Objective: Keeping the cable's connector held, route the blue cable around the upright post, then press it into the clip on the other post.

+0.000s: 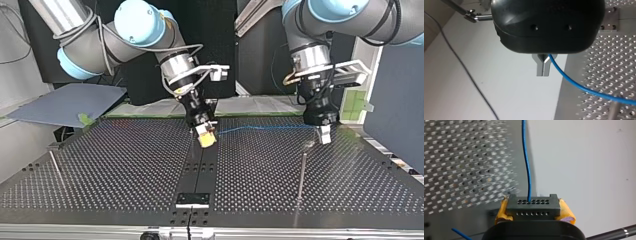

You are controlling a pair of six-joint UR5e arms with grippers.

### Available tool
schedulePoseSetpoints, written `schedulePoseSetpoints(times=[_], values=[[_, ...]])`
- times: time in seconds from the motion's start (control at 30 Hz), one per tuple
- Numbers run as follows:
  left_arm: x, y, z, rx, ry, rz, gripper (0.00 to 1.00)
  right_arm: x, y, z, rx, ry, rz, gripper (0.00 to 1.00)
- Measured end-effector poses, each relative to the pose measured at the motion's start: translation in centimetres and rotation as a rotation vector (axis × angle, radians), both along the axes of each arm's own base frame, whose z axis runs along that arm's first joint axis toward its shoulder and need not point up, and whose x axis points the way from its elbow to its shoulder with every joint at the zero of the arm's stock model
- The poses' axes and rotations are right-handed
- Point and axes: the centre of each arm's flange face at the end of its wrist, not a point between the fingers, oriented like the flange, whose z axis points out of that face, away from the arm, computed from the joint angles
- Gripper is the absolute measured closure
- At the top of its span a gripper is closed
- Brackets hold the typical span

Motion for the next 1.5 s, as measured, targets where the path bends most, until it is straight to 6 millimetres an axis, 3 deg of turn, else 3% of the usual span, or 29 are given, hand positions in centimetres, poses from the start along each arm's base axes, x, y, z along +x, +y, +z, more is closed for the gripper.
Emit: schedulePoseSetpoints(times=[0.27, 0.5, 0.8, 1.1, 1.23, 1.5], values=[[2.6, 1.0, 1.5, 0.023, 0.009, 0.005, 1.0, 0.5, -0.5, 3.0, -0.016, -0.059, 0.025, 1.0], [4.7, 3.0, 1.5, 0.04, 0.012, 0.013, 1.0, 0.8, -1.0, 3.8, -0.02, -0.086, 0.061, 1.0], [9.3, 5.8, 1.7, 0.043, 0.025, 0.01, 1.0, 1.8, -1.7, 5.5, -0.038, -0.136, 0.098, 1.0], [13.2, 9.2, 2.2, 0.023, 0.011, 0.001, 1.0, 4.2, -3.5, 3.9, -0.032, -0.13, 0.106, 1.0], [14.7, 10.1, 0.8, 0.027, 0.035, -0.015, 1.0, 5.1, -4.5, 2.5, -0.024, -0.121, 0.102, 1.0], [16.4, 9.9, -1.7, 0.035, 0.076, -0.079, 1.0, 6.3, -6.4, -1.0, -0.003, -0.086, 0.088, 1.0]])
